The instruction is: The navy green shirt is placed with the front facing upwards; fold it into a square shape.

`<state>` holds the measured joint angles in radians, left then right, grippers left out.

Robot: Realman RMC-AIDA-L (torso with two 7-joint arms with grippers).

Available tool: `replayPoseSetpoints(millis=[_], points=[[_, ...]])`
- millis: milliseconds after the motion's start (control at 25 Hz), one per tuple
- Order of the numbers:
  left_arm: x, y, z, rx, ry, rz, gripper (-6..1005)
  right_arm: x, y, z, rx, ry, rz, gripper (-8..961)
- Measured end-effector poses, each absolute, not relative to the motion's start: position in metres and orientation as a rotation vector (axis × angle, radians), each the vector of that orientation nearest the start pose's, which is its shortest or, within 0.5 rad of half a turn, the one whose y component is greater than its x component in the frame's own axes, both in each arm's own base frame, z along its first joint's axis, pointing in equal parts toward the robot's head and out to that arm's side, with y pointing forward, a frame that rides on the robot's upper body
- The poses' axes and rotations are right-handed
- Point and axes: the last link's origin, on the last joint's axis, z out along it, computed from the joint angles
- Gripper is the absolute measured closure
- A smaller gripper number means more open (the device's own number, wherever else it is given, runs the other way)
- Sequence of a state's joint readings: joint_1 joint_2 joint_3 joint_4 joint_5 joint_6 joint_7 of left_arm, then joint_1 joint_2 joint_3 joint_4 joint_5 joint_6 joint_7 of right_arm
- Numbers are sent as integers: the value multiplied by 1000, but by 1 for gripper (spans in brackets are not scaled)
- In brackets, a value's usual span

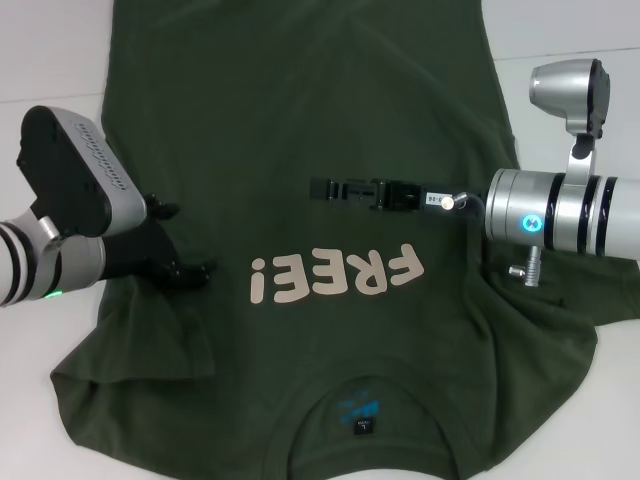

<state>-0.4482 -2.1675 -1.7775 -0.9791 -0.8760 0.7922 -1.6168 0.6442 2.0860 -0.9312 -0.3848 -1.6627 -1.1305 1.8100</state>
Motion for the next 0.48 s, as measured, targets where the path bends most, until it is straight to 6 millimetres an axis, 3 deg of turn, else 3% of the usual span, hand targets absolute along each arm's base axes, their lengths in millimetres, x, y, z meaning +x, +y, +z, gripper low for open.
replayPoseSetpoints(millis=[80, 480], points=[[-244, 376, -58, -2524, -199, 147, 100, 246, 373, -55, -2344, 1419, 833, 72], [-245, 373, -61, -2533, -192, 157, 290, 248, 372, -55, -2340, 1421, 835, 71]])
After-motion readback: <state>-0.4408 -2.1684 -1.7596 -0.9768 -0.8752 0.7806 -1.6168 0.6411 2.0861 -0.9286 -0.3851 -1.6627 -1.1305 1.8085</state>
